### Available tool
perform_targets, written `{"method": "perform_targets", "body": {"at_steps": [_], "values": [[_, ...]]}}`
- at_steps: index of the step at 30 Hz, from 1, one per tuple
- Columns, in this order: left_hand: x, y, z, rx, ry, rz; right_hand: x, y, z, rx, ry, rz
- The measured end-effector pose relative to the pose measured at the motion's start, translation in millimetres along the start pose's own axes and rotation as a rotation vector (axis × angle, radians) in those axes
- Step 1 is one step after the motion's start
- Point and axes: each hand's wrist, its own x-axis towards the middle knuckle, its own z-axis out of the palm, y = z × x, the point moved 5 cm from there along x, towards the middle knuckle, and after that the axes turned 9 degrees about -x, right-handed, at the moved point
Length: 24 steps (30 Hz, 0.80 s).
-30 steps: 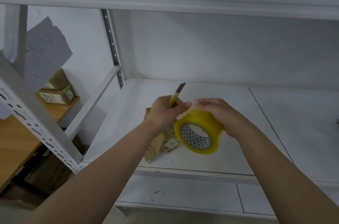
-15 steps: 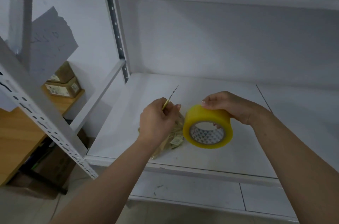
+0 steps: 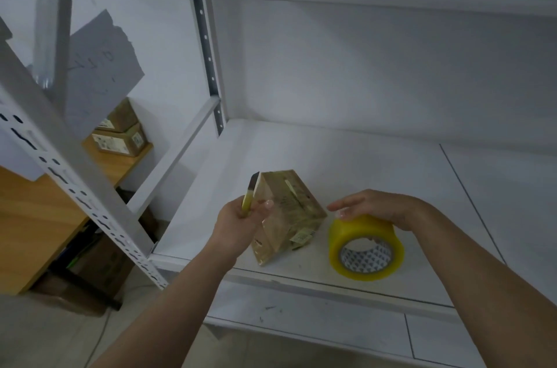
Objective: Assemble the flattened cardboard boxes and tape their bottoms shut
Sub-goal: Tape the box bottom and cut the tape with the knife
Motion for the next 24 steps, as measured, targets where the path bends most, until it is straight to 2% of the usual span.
{"method": "perform_targets", "body": {"at_steps": [5, 11, 16, 19, 24], "values": [[4.1, -2.2, 6.5, -0.103, -0.111, -0.050, 7.7, -0.9, 14.4, 0.049, -0.059, 0.025], [15.5, -5.8, 17.3, -0.118, -0.185, -0.068, -5.3, 0.4, 16.9, 0.003, -0.039, 0.008], [22.0, -0.2, 50.3, -0.100, -0.348, -0.061, -27.6, 17.3, 17.1, -0.026, -0.008, 0.045], [23.4, 4.3, 63.8, -0.087, -0.422, -0.041, -38.9, 31.2, 17.3, 0.023, 0.052, 0.081], [24.1, 10.7, 61.4, 0.017, -0.425, 0.013, -61.6, 40.1, 3.5, 0.108, 0.246, 0.069]]}}
